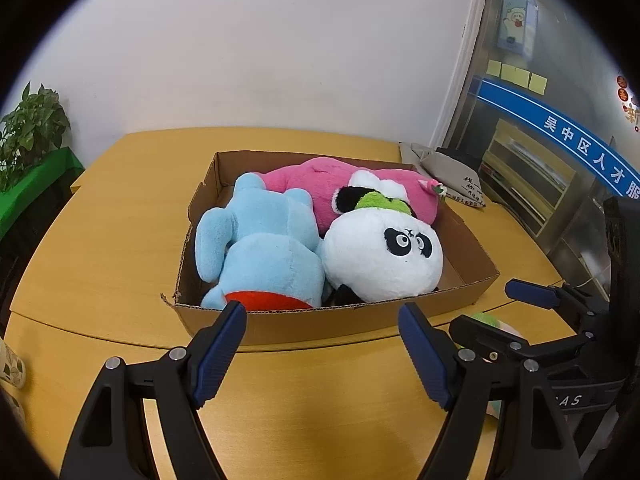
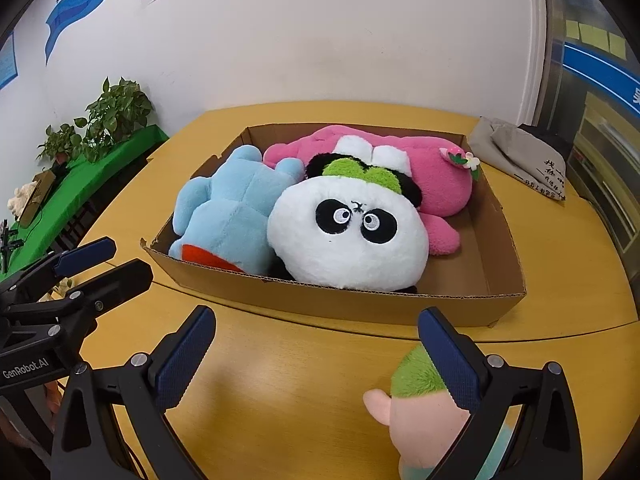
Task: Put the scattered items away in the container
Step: 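Open both grippers and withdraw from the panda plush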
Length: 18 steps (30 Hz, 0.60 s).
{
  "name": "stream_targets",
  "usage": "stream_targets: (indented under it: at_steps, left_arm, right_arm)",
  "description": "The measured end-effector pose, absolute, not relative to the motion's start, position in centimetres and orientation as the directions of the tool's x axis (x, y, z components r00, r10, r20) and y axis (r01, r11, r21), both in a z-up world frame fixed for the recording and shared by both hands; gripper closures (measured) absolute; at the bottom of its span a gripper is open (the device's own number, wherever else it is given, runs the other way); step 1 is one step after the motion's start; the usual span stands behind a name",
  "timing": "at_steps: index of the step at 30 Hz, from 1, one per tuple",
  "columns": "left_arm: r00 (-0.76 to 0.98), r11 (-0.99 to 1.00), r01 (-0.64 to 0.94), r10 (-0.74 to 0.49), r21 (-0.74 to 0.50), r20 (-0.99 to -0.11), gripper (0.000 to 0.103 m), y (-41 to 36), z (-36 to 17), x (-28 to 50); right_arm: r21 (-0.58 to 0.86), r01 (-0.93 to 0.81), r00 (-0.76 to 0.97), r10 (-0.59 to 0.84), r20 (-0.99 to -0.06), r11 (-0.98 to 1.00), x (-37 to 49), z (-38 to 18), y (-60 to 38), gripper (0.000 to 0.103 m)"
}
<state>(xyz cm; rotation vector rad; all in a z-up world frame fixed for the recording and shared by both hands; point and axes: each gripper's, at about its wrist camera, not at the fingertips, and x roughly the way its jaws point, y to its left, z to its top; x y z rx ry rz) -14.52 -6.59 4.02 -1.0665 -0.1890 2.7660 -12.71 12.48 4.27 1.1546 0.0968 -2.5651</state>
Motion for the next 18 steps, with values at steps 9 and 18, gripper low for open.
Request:
stream_targets:
  at_steps: [9, 18]
  left_arm:
    - [-0.726, -0.98, -0.101, 0.19, -0.171, -0.661, 0.025, -6.7, 3.5, -14.7]
    - [-0.717, -0.979, -0.101, 0.197, -0.18, -0.669, 0.025, -6.6, 2.9, -15.0]
  right_arm:
    - [0.055, 0.318, -0.616, -0.25, -0.747, -0.947, -12.7, 3.6, 12.5, 0.0]
    - [0.053, 0.318, -0.615, -0.249, -0.749, -0.947, -12.8, 3.4, 12.5, 0.0]
